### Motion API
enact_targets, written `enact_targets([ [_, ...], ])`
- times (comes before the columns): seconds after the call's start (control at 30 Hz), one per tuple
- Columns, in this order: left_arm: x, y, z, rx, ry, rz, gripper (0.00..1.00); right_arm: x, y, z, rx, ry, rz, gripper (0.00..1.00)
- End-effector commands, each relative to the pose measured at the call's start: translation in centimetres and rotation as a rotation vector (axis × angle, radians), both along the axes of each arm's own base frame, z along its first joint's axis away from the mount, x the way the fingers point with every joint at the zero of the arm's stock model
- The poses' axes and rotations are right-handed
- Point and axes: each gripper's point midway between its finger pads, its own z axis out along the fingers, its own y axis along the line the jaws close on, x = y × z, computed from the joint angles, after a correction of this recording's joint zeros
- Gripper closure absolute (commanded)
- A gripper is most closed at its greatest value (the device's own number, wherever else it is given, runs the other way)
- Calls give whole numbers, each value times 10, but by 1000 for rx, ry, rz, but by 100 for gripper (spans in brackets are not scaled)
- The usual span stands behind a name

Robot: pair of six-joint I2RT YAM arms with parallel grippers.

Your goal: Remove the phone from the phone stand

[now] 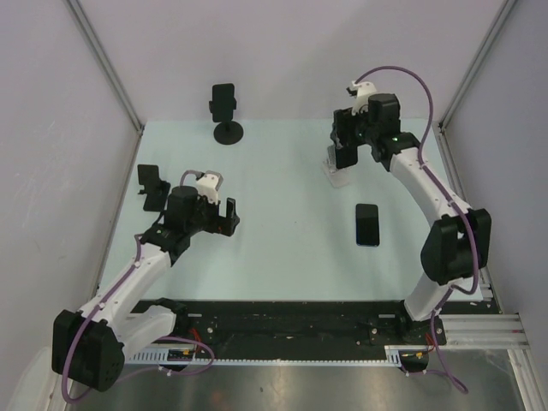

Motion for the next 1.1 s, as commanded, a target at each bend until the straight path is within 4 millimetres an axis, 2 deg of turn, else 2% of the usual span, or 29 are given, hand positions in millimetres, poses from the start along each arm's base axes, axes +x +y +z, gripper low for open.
enact_targets([
  [0.0,10,-4,32,-28,-93,-5,0,-36,-43,35,25,11,-142,70],
  [0.07,10,-3,32,-27,-90,-1,0,-48,-61,27,15,50,-183,72],
  [0.17,9,-3,33,-26,-93,1,0,-77,-89,10,13,143,-276,73],
  [0.27,8,-2,35,-26,-98,2,0,-111,-124,-22,-11,279,-394,75],
  [0.47,5,-5,37,-21,-99,-9,0,-159,-162,-76,-14,470,-549,76],
  [0.53,3,-9,37,-14,-102,-20,0,-167,-169,-87,-40,502,-588,76],
  [0.57,2,-10,37,-9,-104,-26,0,-173,-180,-101,-49,549,-626,76],
  [0.63,0,-13,37,1,-105,-36,0,-176,-189,-116,-31,609,-668,76],
  [0.8,-4,-19,38,11,-114,-57,0,-174,-189,-156,-30,737,-688,76],
  [0.93,-6,-19,39,15,-122,-60,0,-168,-192,-178,-52,776,-691,74],
  [1.07,-6,-19,39,21,-125,-59,0,-157,-194,-192,-69,767,-670,72],
])
